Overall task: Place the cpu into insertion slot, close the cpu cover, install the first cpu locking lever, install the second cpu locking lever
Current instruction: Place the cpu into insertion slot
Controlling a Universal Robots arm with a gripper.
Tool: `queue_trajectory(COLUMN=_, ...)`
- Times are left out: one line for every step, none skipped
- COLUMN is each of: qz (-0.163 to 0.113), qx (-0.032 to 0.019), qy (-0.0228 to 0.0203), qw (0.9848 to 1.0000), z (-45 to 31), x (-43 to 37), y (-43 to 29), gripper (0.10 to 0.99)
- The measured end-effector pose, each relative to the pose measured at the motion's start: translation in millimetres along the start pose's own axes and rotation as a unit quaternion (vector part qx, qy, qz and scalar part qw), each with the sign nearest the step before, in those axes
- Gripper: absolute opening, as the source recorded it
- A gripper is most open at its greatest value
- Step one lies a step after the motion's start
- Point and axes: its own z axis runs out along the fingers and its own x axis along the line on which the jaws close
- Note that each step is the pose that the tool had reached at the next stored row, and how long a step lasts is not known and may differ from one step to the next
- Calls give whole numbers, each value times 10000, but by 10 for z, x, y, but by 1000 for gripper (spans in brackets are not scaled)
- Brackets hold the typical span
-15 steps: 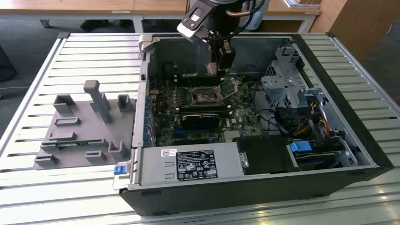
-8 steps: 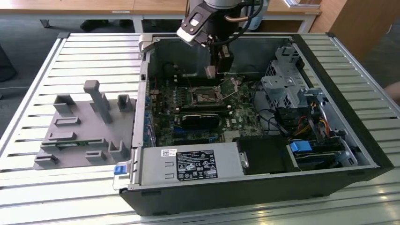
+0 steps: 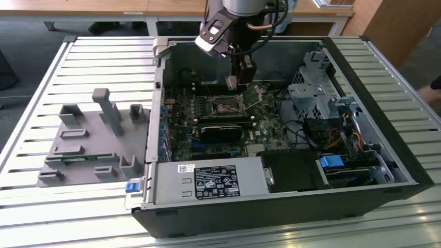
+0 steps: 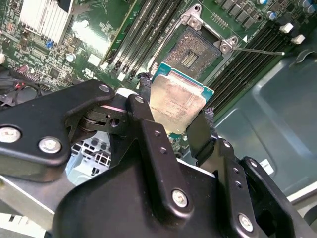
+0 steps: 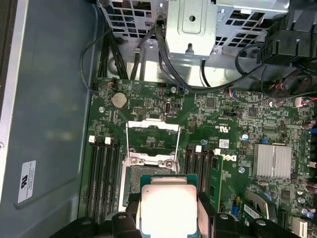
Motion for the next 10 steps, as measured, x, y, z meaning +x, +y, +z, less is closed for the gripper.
queue_trajectory(qz=0, qx=0, qy=0, qw=10000, z=9, x=0, y=-1, gripper=537)
queue_trajectory(qz=0, qx=0, qy=0, qw=10000, z=20, x=0, y=-1, gripper=537)
queue_trajectory(qz=0, qx=0, qy=0, qw=10000, z=35, x=0, y=-2, gripper=537)
queue_trajectory(qz=0, qx=0, qy=0, qw=10000, z=53, x=-1, y=-3, gripper=537)
queue_trajectory(qz=0, qx=0, qy=0, qw=10000, z=72, x=-1, y=-4, gripper=537)
queue_trajectory(qz=0, qx=0, qy=0, qw=10000, z=87, x=-1, y=-5, gripper=537)
queue_trajectory(qz=0, qx=0, qy=0, qw=10000, z=101, x=-1, y=-6, gripper=537)
queue_trajectory(qz=0, qx=0, qy=0, qw=10000, z=112, x=-1, y=-7, gripper=537)
queue_trajectory(qz=0, qx=0, qy=0, qw=10000, z=122, x=-1, y=-8, gripper=537)
queue_trajectory(qz=0, qx=0, qy=0, qw=10000, z=132, x=-2, y=-8, gripper=537)
